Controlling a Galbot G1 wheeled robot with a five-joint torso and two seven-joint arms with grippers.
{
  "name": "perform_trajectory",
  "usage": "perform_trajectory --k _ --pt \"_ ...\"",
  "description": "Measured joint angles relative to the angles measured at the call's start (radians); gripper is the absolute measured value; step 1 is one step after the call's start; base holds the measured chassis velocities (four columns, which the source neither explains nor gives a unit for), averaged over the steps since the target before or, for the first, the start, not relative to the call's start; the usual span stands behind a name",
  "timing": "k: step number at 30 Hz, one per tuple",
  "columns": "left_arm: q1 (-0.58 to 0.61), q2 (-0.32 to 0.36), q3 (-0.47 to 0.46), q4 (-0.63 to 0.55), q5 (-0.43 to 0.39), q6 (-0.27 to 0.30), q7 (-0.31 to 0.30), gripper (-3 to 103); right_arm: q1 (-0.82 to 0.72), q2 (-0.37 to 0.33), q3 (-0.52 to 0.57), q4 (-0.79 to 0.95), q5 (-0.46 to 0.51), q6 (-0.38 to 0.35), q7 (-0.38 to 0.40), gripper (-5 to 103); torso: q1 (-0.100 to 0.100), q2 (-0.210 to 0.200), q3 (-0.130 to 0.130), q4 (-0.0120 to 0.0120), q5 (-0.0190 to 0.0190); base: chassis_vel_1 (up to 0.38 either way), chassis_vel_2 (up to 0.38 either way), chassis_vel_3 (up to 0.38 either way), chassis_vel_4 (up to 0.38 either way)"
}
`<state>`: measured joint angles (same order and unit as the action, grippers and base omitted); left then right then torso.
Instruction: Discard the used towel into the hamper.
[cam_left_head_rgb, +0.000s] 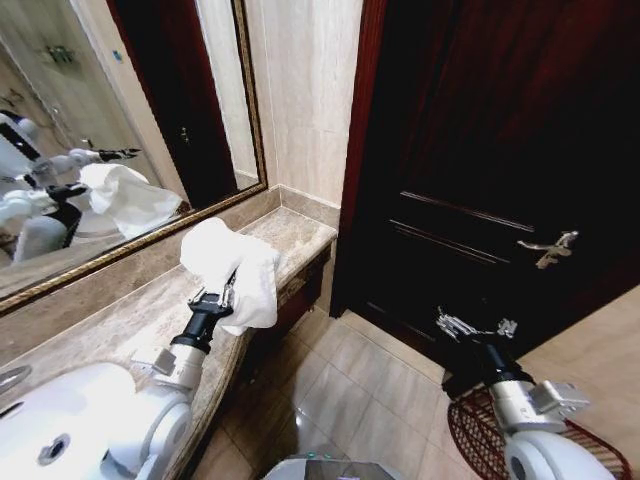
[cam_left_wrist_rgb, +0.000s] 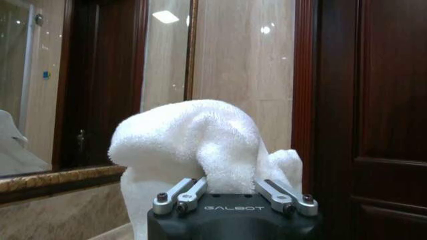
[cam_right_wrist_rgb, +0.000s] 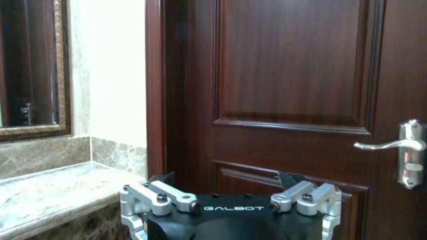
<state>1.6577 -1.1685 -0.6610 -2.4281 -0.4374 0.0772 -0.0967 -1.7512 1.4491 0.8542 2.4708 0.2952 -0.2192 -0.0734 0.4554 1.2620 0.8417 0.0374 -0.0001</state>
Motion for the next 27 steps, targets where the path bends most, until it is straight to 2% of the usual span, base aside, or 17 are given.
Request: perform_trajectory --k 13,27 --pt "-0.016 -0.003 0.03 0.026 0.026 -0.004 0.0 15 -0.006 0.004 0.0 -0.013 -0.005 0.03 0.0 100 -0.001 0.0 0.0 0.0001 0.0001 0.13 -0.125 -0.122 0.134" --pt "-0.024 0.0 0.037 0.036 0.031 -0.009 -0.001 15 0.003 0.011 -0.014 -0.016 -0.011 0.044 0.0 100 0.0 0.0 0.0 0.0 0.0002 -0.012 -0.018 -0.021 -0.004"
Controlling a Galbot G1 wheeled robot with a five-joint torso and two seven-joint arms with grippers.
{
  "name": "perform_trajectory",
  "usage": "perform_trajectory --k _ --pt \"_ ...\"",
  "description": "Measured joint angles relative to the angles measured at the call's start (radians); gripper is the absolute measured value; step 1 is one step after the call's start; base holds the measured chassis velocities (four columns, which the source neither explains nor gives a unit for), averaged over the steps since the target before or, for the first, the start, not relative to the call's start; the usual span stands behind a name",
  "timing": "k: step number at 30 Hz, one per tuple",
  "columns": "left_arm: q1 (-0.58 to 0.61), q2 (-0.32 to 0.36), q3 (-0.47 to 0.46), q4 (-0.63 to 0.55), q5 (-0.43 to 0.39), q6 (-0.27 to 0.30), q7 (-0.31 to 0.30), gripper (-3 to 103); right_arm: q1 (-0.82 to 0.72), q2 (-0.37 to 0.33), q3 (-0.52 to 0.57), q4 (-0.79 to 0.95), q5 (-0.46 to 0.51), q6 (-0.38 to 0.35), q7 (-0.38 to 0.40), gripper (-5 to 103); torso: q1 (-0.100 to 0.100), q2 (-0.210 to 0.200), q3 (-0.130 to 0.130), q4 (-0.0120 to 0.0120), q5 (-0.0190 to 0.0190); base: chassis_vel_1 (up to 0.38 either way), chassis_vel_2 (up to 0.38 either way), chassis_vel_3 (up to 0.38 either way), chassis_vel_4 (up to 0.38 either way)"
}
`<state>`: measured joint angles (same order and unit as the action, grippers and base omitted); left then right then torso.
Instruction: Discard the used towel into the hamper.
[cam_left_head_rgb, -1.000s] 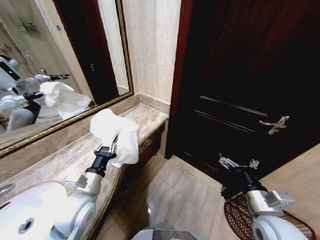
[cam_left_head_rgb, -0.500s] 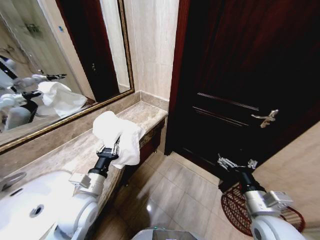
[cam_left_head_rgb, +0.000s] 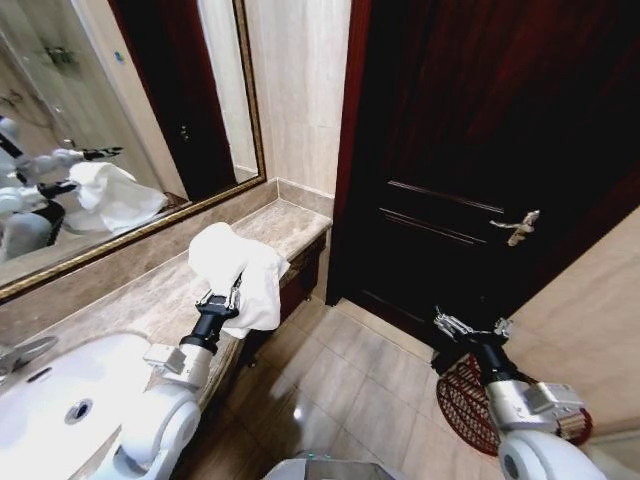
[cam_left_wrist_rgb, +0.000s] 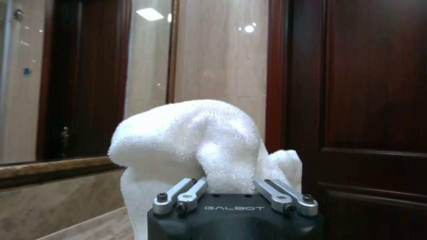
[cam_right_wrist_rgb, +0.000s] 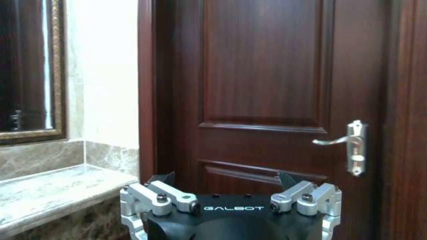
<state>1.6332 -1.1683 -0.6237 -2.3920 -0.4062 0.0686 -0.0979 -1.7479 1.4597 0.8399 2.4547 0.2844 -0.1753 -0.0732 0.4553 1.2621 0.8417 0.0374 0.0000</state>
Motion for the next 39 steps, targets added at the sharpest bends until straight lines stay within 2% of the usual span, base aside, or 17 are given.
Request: perform_trajectory --k 39 --pt "0.002 0.005 0.012 0.003 -0.001 -0.01 -0.003 15 -0.017 0.015 0.006 0.021 0.002 0.021 0.01 100 0.0 0.0 0.0 0.0001 0.0001 -0.109 -0.109 -0.108 -0.111"
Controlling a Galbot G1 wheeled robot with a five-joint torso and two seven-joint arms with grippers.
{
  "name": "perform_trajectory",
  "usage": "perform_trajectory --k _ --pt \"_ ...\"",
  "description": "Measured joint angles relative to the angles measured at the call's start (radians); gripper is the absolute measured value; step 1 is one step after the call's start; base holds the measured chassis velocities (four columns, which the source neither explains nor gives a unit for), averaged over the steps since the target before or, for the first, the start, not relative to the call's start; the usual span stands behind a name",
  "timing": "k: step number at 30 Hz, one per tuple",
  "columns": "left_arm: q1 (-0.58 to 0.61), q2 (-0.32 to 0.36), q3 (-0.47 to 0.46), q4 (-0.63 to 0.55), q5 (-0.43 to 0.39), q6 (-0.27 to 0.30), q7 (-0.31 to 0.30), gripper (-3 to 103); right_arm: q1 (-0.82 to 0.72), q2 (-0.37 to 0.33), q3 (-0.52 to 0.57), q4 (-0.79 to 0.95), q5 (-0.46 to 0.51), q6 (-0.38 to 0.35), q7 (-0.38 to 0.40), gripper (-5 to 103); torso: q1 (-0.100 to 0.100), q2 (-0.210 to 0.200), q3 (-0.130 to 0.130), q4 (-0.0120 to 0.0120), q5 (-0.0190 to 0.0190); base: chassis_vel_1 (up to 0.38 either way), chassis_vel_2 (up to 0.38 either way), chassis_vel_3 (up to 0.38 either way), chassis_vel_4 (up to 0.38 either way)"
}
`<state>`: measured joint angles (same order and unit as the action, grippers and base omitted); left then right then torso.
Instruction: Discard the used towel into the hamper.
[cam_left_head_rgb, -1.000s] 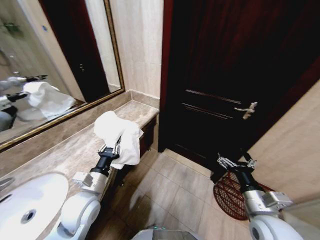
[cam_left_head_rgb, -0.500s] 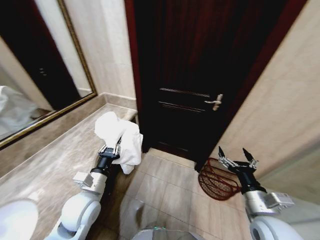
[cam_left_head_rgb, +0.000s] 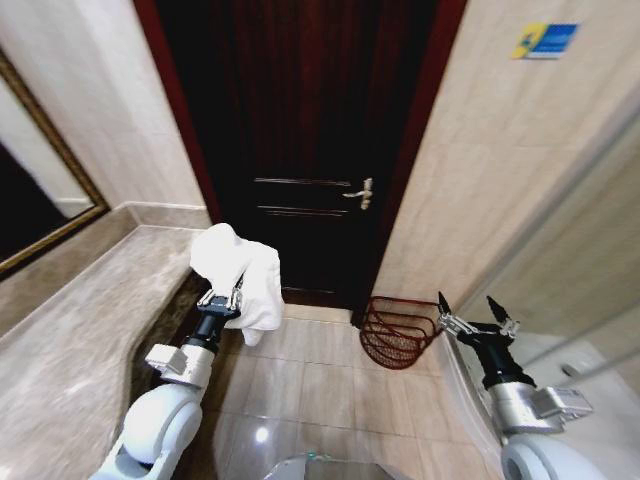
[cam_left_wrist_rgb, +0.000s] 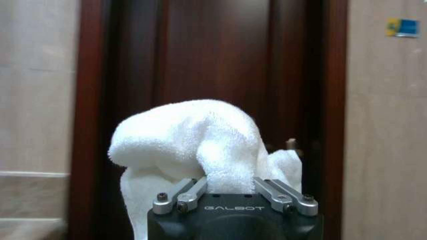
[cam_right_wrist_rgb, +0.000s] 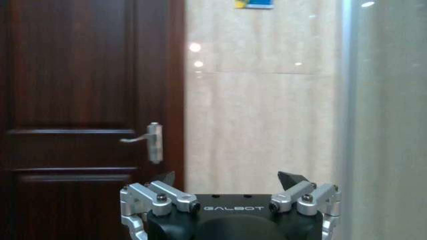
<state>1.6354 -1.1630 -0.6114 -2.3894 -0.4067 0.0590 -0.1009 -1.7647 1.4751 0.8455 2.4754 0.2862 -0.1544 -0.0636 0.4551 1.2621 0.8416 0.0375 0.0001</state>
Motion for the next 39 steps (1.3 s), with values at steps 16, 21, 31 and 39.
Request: perform_trajectory --k 16,21,31,39 --pt "-0.01 -0.003 0.014 0.014 -0.003 -0.021 -0.003 15 -0.004 0.005 -0.004 0.004 -0.001 0.0 0.003 100 0.0 0.0 0.0 -0.0004 -0.0002 -0.123 -0.121 -0.122 -0.124" --pt "-0.011 -0.004 0.017 0.016 -0.003 -0.022 -0.007 15 -0.006 0.007 -0.006 0.003 -0.002 -0.003 0.002 100 0.0 0.0 0.0 -0.0004 -0.0001 -0.072 -0.087 -0.07 -0.074" --pt "-0.011 -0.006 0.019 0.017 -0.003 -0.022 -0.007 15 -0.005 0.006 -0.008 0.002 -0.003 -0.006 -0.003 100 0.0 0.0 0.0 0.0 -0.0001 -0.02 -0.02 0.015 0.01" --pt "-0.014 -0.012 0.025 0.021 -0.006 -0.031 -0.015 15 -0.004 0.005 -0.008 -0.001 -0.003 -0.006 -0.003 100 0.0 0.0 0.0 0.0001 0.0 -0.062 -0.068 0.067 0.063"
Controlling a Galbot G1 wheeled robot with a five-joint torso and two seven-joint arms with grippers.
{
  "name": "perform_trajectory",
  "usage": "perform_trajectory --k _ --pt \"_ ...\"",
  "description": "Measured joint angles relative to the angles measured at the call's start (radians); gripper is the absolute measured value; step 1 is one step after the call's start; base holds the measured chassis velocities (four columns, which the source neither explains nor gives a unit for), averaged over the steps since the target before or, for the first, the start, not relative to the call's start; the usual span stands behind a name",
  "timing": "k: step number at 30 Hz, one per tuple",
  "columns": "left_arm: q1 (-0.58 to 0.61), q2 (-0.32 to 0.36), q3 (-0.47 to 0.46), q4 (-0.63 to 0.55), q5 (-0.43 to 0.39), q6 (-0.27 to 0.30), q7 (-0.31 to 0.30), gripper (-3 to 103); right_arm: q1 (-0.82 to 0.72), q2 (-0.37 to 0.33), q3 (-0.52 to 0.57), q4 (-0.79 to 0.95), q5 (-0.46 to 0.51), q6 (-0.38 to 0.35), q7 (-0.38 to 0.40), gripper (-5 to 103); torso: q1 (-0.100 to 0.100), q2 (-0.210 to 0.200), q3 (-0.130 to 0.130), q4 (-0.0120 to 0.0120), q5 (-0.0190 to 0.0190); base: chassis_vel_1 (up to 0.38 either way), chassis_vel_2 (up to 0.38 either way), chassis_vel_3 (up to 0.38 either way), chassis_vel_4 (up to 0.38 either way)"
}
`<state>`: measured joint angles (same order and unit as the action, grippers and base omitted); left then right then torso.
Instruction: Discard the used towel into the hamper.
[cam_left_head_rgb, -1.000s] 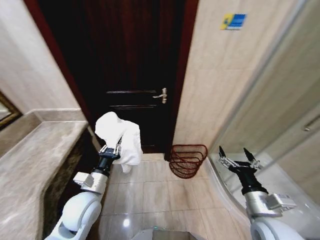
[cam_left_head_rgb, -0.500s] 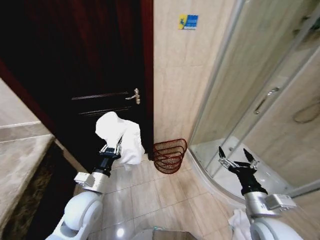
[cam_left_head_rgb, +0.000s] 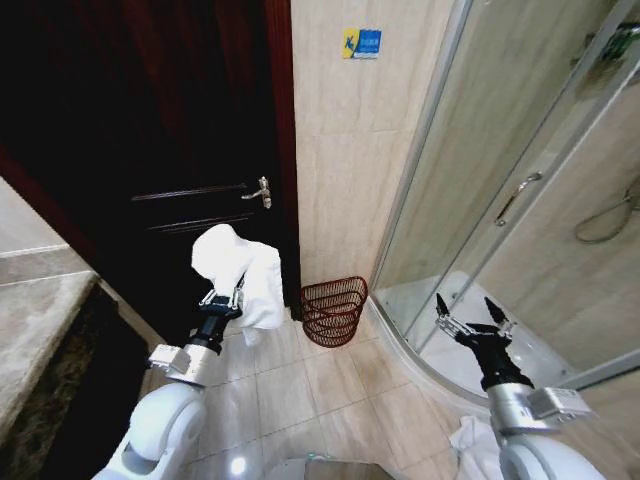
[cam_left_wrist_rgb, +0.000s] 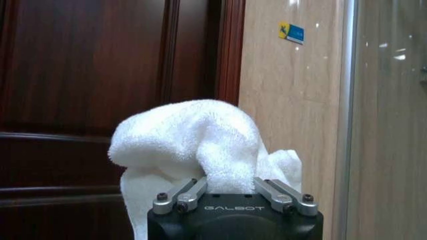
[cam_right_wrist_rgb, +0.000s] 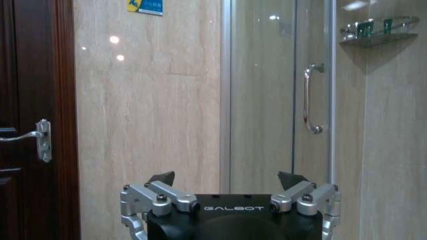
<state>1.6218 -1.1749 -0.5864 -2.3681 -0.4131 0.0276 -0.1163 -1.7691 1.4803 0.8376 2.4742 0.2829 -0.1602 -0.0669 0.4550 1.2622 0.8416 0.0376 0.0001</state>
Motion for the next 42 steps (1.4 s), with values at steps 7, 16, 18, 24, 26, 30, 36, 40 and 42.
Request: perform_trajectory --k 7,16,18,24,26,30,36,40,42 --pt "-0.002 -0.013 0.007 0.004 0.0 -0.005 0.005 15 0.0 0.004 -0.001 -0.004 -0.003 0.006 0.0 100 0.0 0.0 0.0 -0.0003 0.0 -0.049 -0.054 0.048 0.049" --pt "-0.055 -0.111 0.039 0.087 0.065 0.009 -0.021 15 0.012 0.038 -0.025 -0.029 -0.056 0.026 -0.018 100 -0.015 -0.034 -0.018 -0.0002 -0.0002 -0.006 -0.003 0.003 0.003" --pt "-0.063 -0.126 0.037 0.097 0.081 0.009 -0.021 15 0.013 0.041 -0.033 -0.033 -0.062 0.029 -0.022 100 -0.019 -0.042 -0.023 -0.0002 -0.0002 0.0 0.0 0.0 0.0" --pt "-0.084 -0.172 0.039 0.144 0.136 0.003 -0.023 15 0.023 0.049 -0.046 -0.059 -0.087 0.047 -0.045 100 -0.032 -0.07 -0.038 -0.0002 -0.0001 0.0 0.0 0.0 0.0" --pt "-0.087 -0.183 0.04 0.159 0.146 -0.002 -0.023 15 0.026 0.053 -0.046 -0.068 -0.092 0.056 -0.049 100 -0.036 -0.079 -0.043 -0.0002 0.0 0.0 0.0 0.0 0.0" --pt "-0.086 -0.203 -0.004 0.197 0.161 -0.028 -0.001 15 0.027 0.069 -0.043 -0.101 -0.101 0.1 -0.063 100 -0.051 -0.112 -0.061 -0.0002 -0.0001 0.0 0.0 0.0 0.0" --pt "-0.081 -0.189 -0.059 0.235 0.138 -0.058 0.024 15 0.023 0.087 -0.049 -0.143 -0.124 0.159 -0.069 100 -0.067 -0.147 -0.08 -0.0001 -0.0001 0.0 0.0 0.0 0.0" --pt "-0.081 -0.182 -0.062 0.246 0.129 -0.067 0.031 15 0.02 0.101 -0.056 -0.159 -0.137 0.19 -0.075 100 -0.076 -0.166 -0.09 -0.0002 -0.0002 0.0 0.0 0.0 0.0" --pt "-0.076 -0.184 -0.056 0.247 0.126 -0.073 0.034 15 0.02 0.107 -0.06 -0.176 -0.142 0.214 -0.078 100 -0.083 -0.181 -0.098 -0.0002 -0.0002 0.0 0.0 0.0 0.0"
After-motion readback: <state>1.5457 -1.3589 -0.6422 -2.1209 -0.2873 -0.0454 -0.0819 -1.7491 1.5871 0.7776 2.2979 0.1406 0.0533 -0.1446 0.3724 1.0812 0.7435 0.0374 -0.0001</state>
